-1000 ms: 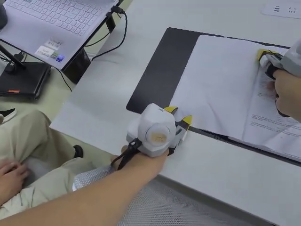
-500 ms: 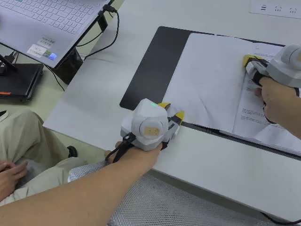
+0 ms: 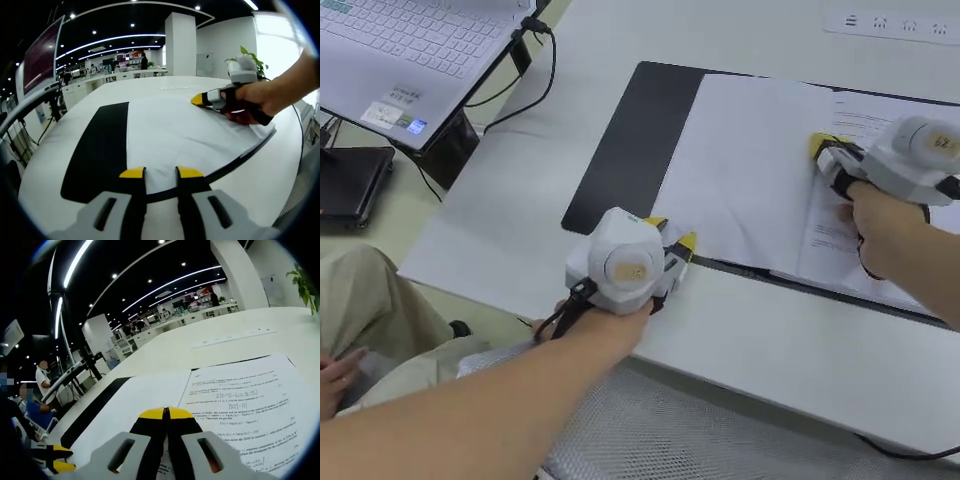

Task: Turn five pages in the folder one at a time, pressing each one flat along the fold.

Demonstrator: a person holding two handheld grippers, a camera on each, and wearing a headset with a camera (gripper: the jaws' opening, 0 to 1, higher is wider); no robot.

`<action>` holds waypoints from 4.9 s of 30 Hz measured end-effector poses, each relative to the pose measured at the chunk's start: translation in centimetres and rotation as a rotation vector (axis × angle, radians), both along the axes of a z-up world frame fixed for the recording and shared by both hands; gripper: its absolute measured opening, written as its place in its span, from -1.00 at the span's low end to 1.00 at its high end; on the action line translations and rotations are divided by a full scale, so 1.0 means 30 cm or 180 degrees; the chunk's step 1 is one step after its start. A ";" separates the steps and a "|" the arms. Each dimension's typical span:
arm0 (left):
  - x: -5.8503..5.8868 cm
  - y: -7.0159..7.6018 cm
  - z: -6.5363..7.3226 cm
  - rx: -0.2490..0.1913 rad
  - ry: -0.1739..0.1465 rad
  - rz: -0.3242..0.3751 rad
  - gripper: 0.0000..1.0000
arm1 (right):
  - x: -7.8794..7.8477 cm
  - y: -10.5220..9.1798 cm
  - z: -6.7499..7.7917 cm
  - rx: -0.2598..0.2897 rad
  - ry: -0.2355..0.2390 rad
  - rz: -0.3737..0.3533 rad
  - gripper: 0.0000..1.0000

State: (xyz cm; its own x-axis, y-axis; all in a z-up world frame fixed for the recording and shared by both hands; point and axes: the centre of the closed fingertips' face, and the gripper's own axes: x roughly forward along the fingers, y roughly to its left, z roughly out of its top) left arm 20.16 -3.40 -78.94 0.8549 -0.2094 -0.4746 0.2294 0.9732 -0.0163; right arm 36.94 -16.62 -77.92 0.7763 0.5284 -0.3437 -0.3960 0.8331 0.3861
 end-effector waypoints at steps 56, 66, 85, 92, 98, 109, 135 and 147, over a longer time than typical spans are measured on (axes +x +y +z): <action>-0.002 0.003 -0.007 -0.0009 -0.0027 -0.0001 -0.57 | -0.539 0.001 -0.001 0.0043 0.0360 0.0535 -1.00; -0.006 0.001 0.001 -0.0016 -0.0028 0.0000 -0.57 | -0.647 -0.015 -0.016 0.0123 0.0813 0.0443 -1.00; -0.033 0.008 0.024 -0.0470 0.0577 0.0044 -0.50 | -0.781 -0.088 0.246 0.0736 0.1052 -0.0144 -1.00; -0.071 0.010 0.183 -0.0912 0.0570 0.0095 -0.55 | -0.770 -0.309 0.355 0.0800 0.0917 -0.0700 -1.00; -0.128 0.006 0.320 -0.0909 0.0393 -0.0070 -0.26 | -0.809 -0.440 0.399 0.0586 0.0823 -0.0947 -0.61; -0.207 0.080 0.434 -0.0856 0.0278 0.0170 0.79 | -0.838 -0.515 0.414 -0.0281 0.0489 -0.0783 0.28; -0.290 0.174 0.515 -0.0271 -0.0030 -0.0141 0.98 | -0.859 -0.519 0.423 -0.0656 0.0057 -0.0641 1.00; -0.221 -0.016 0.467 -0.0345 0.0165 -0.0390 0.98 | -0.850 -0.542 0.408 -0.0597 0.0108 -0.0584 1.00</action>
State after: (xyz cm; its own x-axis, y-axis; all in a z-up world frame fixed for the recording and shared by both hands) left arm 13.51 -3.87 -64.93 0.7947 -0.3631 -0.4864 0.3424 0.9299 -0.1347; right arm 11.43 -32.89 -65.70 0.8397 0.3043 -0.4498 -0.2210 0.9481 0.2288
